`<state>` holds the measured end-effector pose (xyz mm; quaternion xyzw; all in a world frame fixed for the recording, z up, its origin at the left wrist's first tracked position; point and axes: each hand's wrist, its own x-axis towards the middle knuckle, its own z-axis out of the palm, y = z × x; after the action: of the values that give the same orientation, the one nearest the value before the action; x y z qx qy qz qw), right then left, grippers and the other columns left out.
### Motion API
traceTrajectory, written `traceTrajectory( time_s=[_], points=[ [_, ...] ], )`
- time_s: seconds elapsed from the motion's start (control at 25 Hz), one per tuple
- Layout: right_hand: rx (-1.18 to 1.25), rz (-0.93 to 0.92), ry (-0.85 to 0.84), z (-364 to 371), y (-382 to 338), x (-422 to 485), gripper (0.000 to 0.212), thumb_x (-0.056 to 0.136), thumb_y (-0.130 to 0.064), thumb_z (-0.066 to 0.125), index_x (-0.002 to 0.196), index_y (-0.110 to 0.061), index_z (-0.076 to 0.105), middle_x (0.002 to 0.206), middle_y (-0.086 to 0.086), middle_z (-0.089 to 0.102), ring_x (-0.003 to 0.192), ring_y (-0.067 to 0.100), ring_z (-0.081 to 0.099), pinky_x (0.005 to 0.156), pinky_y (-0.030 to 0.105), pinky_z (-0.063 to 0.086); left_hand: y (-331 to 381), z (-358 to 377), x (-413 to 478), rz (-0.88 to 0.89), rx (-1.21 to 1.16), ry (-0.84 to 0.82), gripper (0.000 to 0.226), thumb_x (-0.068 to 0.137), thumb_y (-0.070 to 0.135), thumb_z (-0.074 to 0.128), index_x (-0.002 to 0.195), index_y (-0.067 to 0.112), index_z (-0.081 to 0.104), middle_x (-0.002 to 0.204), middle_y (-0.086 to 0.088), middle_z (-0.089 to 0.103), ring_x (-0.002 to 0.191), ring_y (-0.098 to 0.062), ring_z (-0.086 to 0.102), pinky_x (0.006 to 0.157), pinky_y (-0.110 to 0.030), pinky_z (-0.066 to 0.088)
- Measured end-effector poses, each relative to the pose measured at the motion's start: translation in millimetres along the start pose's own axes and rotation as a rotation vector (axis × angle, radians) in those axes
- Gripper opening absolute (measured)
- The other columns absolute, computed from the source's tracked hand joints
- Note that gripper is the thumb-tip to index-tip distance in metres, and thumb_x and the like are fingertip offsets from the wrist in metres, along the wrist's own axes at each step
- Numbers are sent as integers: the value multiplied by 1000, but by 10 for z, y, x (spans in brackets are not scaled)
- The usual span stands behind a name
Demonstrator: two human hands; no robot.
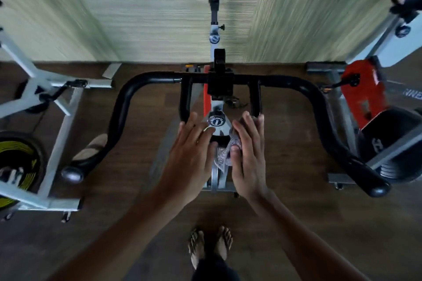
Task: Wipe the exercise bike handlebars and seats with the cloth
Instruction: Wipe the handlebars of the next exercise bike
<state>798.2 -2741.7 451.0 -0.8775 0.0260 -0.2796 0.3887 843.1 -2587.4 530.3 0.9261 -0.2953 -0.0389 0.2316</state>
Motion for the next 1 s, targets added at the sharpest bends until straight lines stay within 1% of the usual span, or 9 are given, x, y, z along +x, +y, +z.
traceTrajectory(
  time_s=[0.12, 0.2, 0.28, 0.4, 0.52, 0.72, 0.8, 0.92, 1.0],
  points=[
    [57, -83, -76, -187, 207, 115, 49, 109, -28, 28, 147, 3, 37, 161, 20, 23, 155, 32, 8, 125, 46, 15, 90, 136, -82, -36, -32, 120, 45, 107, 31, 30, 135, 6, 54, 141, -8, 54, 151, -22, 23, 122, -48, 27],
    [144, -21, -81, -211, 229, 160, 47, 107, -17, 31, 147, 8, 35, 161, 24, 19, 154, 40, 7, 126, 43, 9, 178, 238, -110, -73, -56, 176, 46, 107, 32, 30, 138, 5, 52, 143, -8, 53, 152, -21, 22, 122, -47, 26],
    [152, -88, -120, -206, 227, 129, 47, 104, -13, 35, 147, 6, 34, 162, 19, 18, 154, 38, 5, 126, 47, 8, 308, 372, -138, -125, -75, 246, 47, 108, 32, 31, 140, 4, 51, 146, -9, 51, 153, -21, 20, 123, -47, 24],
    [186, -239, -185, -274, 466, 237, 48, 109, -29, 31, 146, 1, 37, 160, 19, 25, 153, 40, 14, 125, 49, 12, 503, 563, -107, -201, -87, 379, 46, 109, 30, 31, 137, 2, 55, 144, -9, 53, 151, -24, 26, 123, -51, 22],
    [297, -222, -209, -267, 604, 350, 50, 108, -38, 29, 143, -5, 41, 158, 16, 28, 155, 30, 7, 125, 46, 11, 715, 739, 2, -296, -50, 516, 50, 110, 32, 26, 132, 1, 59, 138, -12, 58, 147, -30, 34, 123, -52, 21],
    [298, -470, -198, -167, 845, 496, 44, 109, -40, 26, 140, -14, 43, 151, 12, 36, 155, 16, 5, 119, 64, 18, 882, 1019, 126, -359, 64, 705, 48, 108, 26, 30, 128, -3, 62, 133, -16, 62, 139, -32, 45, 120, -56, 24],
    [367, -516, -164, -116, 1037, 735, 43, 109, -35, 22, 137, -10, 44, 148, 14, 39, 154, 19, 12, 118, 65, 16, 911, 1095, 147, -372, 109, 730, 42, 104, 21, 38, 129, -2, 62, 134, -15, 61, 140, -31, 42, 122, -53, 22],
    [486, -428, -135, -68, 1123, 924, 47, 109, -25, 20, 135, 4, 46, 149, 25, 39, 151, 30, 18, 114, 75, 17, 910, 1162, 174, -397, 125, 746, 41, 102, 19, 41, 131, -2, 61, 136, -14, 60, 142, -31, 39, 123, -51, 20],
    [527, -408, -134, -65, 1080, 870, 52, 107, -23, 23, 128, 16, 50, 145, 36, 42, 148, 41, 24, 118, 69, 17, 919, 1180, 196, -411, 132, 762, 41, 102, 19, 40, 131, -1, 61, 136, -13, 60, 143, -30, 38, 123, -52, 21]
  ],
)
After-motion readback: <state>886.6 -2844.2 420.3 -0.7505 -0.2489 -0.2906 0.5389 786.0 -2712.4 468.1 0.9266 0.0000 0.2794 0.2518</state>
